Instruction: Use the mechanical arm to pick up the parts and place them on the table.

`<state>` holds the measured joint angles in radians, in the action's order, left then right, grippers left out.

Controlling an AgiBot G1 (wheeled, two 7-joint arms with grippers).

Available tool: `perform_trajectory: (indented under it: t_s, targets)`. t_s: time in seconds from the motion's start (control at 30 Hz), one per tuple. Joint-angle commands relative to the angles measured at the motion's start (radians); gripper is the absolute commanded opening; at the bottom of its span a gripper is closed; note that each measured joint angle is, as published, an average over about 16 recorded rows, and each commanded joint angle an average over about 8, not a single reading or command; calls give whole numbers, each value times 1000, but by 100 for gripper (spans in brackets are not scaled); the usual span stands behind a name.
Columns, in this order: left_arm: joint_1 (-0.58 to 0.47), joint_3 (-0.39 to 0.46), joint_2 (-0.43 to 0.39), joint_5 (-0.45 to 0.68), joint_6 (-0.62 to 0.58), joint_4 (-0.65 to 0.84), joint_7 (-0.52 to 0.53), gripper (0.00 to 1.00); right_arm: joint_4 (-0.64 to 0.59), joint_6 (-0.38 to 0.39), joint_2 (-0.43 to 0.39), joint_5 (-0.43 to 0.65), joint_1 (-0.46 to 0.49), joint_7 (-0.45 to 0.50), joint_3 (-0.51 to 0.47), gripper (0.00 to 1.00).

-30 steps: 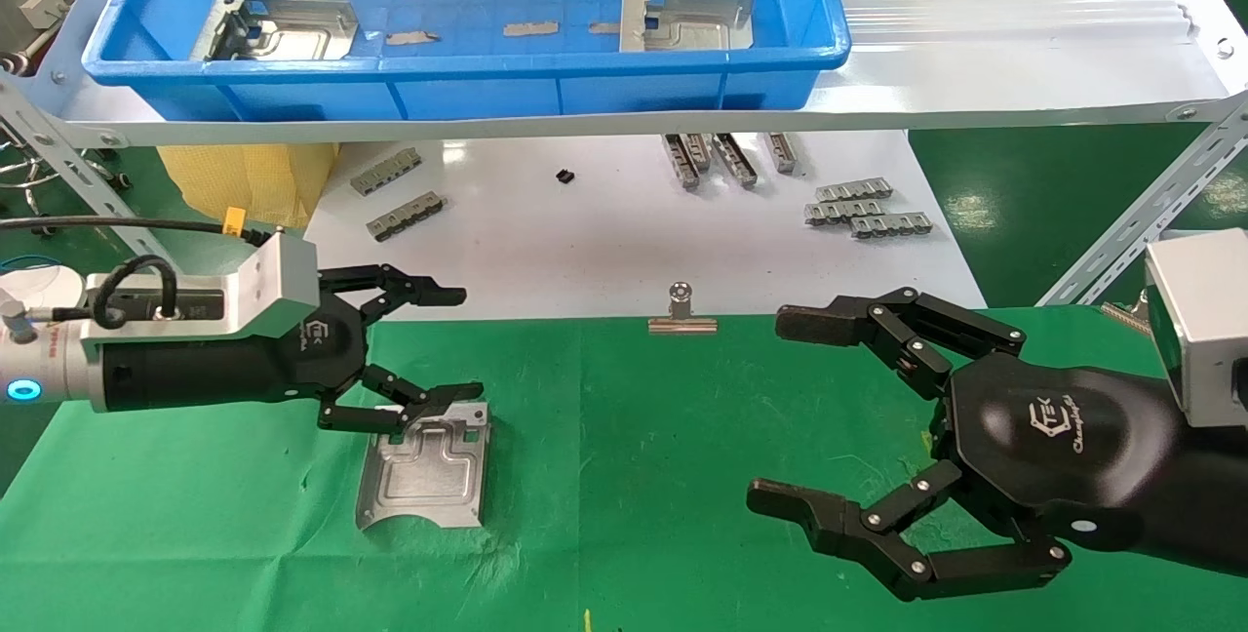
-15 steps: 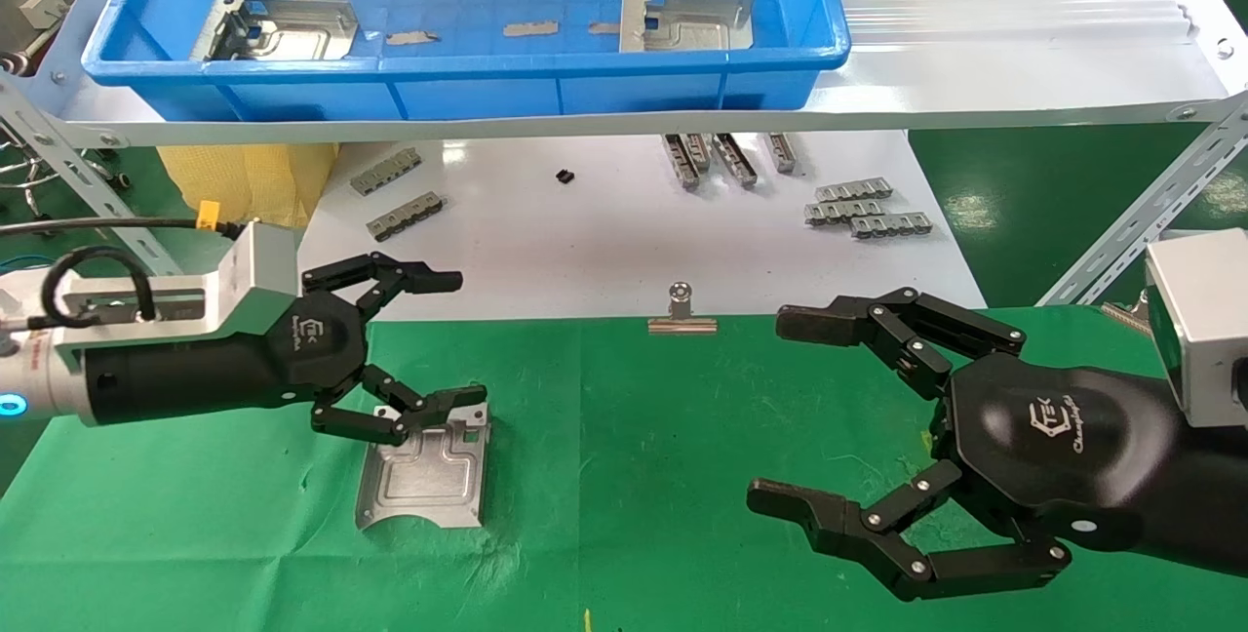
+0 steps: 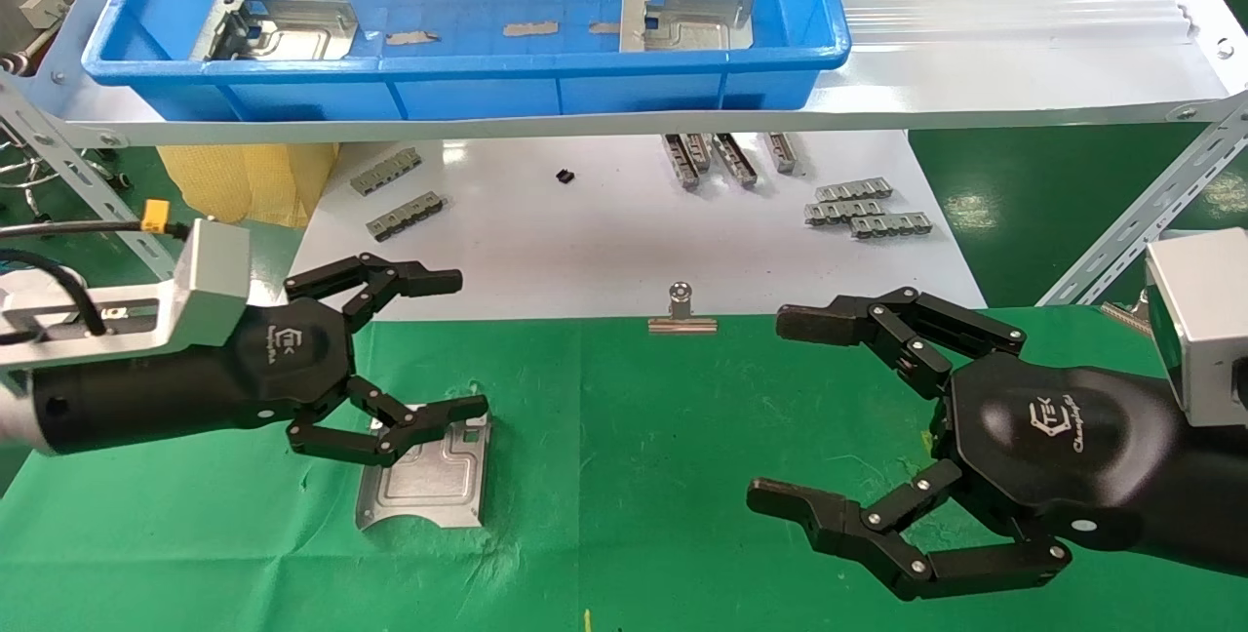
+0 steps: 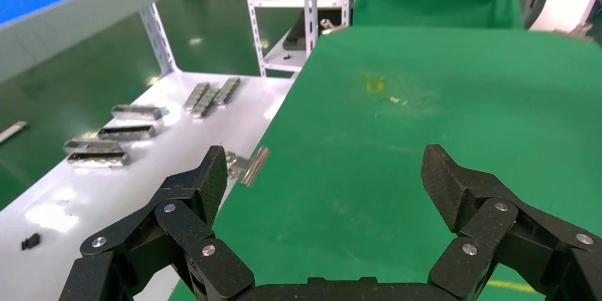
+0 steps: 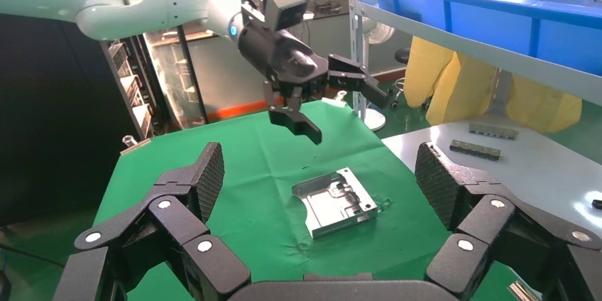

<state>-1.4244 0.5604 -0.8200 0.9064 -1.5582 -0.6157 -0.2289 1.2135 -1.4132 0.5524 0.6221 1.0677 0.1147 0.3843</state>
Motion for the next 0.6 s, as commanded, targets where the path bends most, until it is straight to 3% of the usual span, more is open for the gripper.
perform_trajectory:
  t_s: [0.03, 0.6]
  targets:
    - [21, -17, 13, -11, 4, -41, 25, 100, 0, 0, 0, 0, 0, 0, 0, 100]
    - [201, -161, 120, -101, 36, -384, 239, 100, 0, 0, 0, 0, 0, 0, 0, 100]
